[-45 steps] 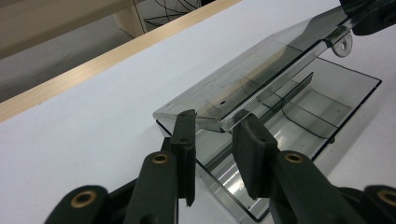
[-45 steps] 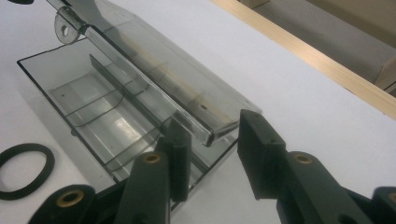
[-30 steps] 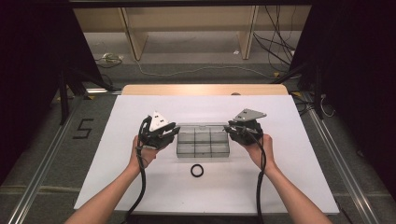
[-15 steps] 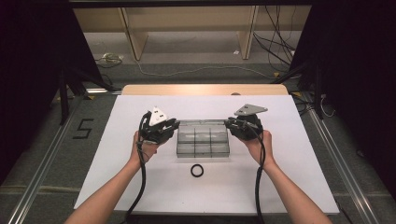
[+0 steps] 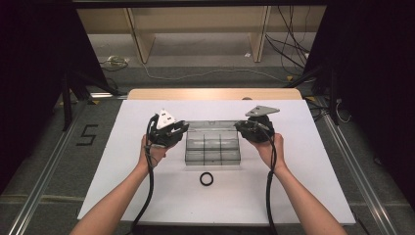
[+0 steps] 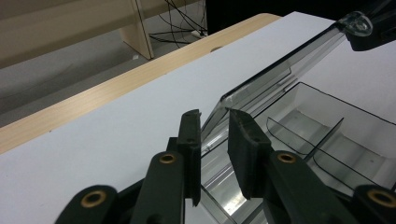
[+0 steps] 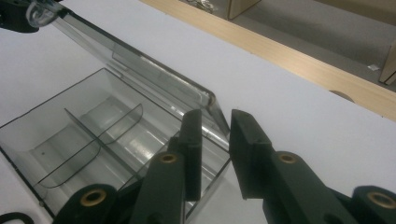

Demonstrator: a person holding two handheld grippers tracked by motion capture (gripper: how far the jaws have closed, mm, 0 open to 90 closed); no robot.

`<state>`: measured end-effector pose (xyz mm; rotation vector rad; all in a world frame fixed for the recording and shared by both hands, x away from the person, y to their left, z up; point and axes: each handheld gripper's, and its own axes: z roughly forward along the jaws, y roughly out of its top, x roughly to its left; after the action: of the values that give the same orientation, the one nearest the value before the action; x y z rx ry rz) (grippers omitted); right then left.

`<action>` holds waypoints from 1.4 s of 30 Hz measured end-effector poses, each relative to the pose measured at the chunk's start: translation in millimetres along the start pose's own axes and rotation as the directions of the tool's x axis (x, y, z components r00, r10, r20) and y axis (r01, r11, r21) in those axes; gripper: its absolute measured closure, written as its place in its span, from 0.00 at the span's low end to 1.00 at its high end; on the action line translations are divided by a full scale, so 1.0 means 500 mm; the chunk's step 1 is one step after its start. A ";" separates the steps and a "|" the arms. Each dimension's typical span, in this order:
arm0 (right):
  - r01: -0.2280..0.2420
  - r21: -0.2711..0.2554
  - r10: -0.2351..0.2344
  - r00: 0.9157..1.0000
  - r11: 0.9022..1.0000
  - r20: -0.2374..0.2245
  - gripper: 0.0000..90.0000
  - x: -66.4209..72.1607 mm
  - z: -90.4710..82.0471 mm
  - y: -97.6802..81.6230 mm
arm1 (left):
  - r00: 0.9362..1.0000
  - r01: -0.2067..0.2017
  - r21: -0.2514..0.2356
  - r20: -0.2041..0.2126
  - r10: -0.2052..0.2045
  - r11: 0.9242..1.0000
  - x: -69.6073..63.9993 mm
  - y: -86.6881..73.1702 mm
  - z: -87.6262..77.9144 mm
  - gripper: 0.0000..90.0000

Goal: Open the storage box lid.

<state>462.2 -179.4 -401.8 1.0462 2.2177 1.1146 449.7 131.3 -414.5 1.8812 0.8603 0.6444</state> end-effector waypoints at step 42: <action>-0.070 -0.005 0.070 0.997 0.998 0.044 0.86 -0.021 0.051 -0.003 | 0.996 -0.006 -0.014 -0.084 0.005 1.000 0.015 0.014 0.054 0.82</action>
<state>485.0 -176.1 -417.0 1.1437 2.1591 1.1138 476.4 120.5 -419.1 1.8551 0.9021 0.7357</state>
